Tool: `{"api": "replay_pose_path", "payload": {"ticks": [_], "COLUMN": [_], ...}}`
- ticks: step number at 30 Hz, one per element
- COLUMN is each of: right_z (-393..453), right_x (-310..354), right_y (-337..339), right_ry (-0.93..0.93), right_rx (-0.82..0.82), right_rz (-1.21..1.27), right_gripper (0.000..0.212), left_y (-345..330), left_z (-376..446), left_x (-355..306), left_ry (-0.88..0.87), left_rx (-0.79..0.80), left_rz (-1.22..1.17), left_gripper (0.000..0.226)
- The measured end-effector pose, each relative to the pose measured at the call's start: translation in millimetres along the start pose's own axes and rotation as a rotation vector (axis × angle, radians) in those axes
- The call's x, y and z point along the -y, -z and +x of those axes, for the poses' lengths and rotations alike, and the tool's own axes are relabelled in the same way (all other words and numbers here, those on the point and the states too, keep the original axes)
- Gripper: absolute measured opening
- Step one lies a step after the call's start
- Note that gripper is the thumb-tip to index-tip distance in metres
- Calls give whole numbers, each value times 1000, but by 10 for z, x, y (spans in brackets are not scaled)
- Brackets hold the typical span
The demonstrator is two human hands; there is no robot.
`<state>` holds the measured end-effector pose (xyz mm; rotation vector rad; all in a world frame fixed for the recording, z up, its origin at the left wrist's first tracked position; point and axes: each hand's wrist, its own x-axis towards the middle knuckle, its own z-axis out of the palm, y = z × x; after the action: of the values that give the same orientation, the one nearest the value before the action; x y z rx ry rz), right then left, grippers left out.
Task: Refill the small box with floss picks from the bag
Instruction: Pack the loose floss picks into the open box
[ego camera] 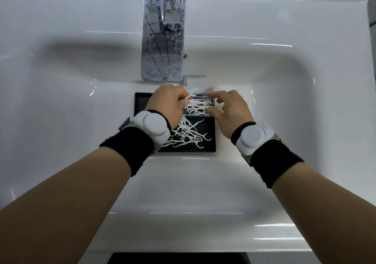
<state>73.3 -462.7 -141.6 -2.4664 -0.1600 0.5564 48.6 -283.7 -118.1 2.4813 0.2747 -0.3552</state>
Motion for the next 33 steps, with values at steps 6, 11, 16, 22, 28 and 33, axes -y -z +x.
{"api": "replay_pose_path", "payload": {"ticks": [6, 11, 16, 22, 28, 33], "right_z": [7, 32, 58, 106, 93, 63], "right_x": [-74, -69, -41, 30, 81, 36], "right_y": [21, 11, 1, -5, -1, -9], "right_ry": [-1, -1, 2, -5, 6, -5], "right_rx": [0, 33, 46, 54, 42, 45], "right_rz": [41, 35, -15, -122, -188, -77], "right_gripper": [34, 33, 26, 17, 18, 23], "left_y": [-172, -256, -226, -236, -141, -167], "left_z": [141, 146, 119, 122, 112, 92], "left_x": [-139, -98, -44, 7, 14, -55], "left_ry": [-103, -132, -140, -76, -72, -11], "left_rx": [100, 97, 46, 51, 36, -11], "left_rz": [147, 178, 170, 183, 190, 11], "left_gripper": [23, 26, 27, 20, 19, 17]}}
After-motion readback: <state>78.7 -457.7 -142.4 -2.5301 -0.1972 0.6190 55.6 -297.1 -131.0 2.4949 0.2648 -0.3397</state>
